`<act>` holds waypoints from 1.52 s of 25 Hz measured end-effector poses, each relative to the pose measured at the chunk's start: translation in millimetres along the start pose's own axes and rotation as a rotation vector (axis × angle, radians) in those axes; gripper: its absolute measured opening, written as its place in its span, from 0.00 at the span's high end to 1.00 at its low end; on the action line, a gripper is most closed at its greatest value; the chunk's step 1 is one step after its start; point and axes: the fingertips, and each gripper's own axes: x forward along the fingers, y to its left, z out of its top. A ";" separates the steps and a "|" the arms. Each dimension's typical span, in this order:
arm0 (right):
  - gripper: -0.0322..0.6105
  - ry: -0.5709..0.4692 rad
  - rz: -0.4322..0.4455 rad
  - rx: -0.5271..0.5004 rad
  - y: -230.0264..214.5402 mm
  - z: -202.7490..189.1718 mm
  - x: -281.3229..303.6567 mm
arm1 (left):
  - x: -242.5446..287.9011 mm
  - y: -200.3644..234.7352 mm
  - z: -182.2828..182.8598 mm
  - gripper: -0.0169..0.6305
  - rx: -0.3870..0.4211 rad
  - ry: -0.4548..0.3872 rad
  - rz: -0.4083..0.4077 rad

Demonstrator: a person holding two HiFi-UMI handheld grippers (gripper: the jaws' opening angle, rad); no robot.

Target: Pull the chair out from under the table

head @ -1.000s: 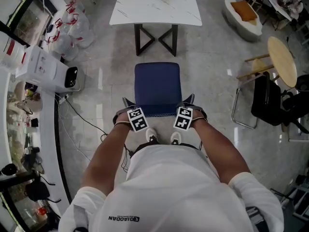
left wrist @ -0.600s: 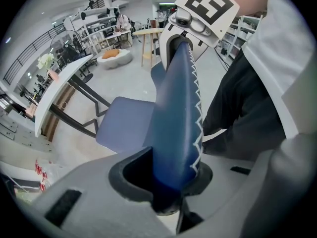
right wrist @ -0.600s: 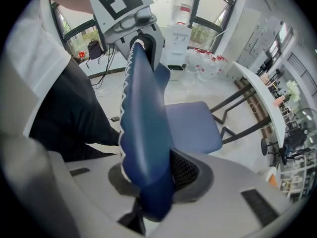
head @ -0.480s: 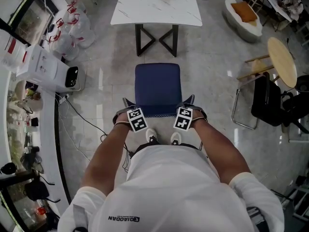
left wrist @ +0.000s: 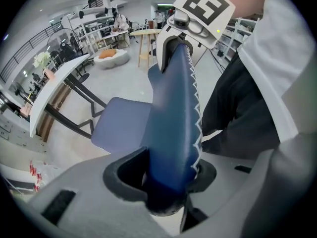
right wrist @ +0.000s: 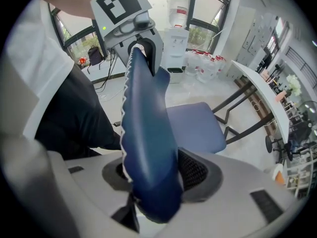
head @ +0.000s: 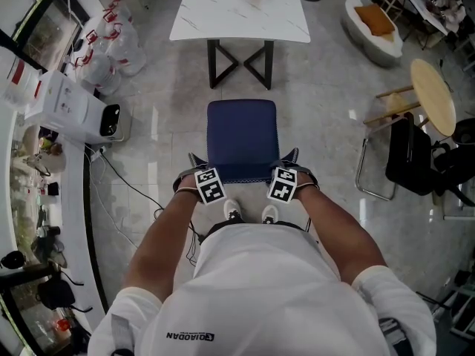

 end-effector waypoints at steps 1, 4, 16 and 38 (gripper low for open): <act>0.61 -0.003 0.004 0.007 0.6 -0.6 -0.6 | -1.5 -1.7 1.2 0.69 -0.017 -0.010 -0.016; 0.58 0.004 0.007 0.007 2.2 -7.3 -5.0 | -6.3 -6.8 1.6 0.61 -0.036 -0.029 -0.042; 0.58 -0.250 -0.075 0.251 -12.2 1.0 -102.6 | -95.5 0.9 15.9 0.63 -0.178 -0.289 0.095; 0.94 -0.926 -0.249 0.796 -74.9 66.7 -243.3 | -262.3 47.6 106.4 0.97 -0.566 -0.958 0.299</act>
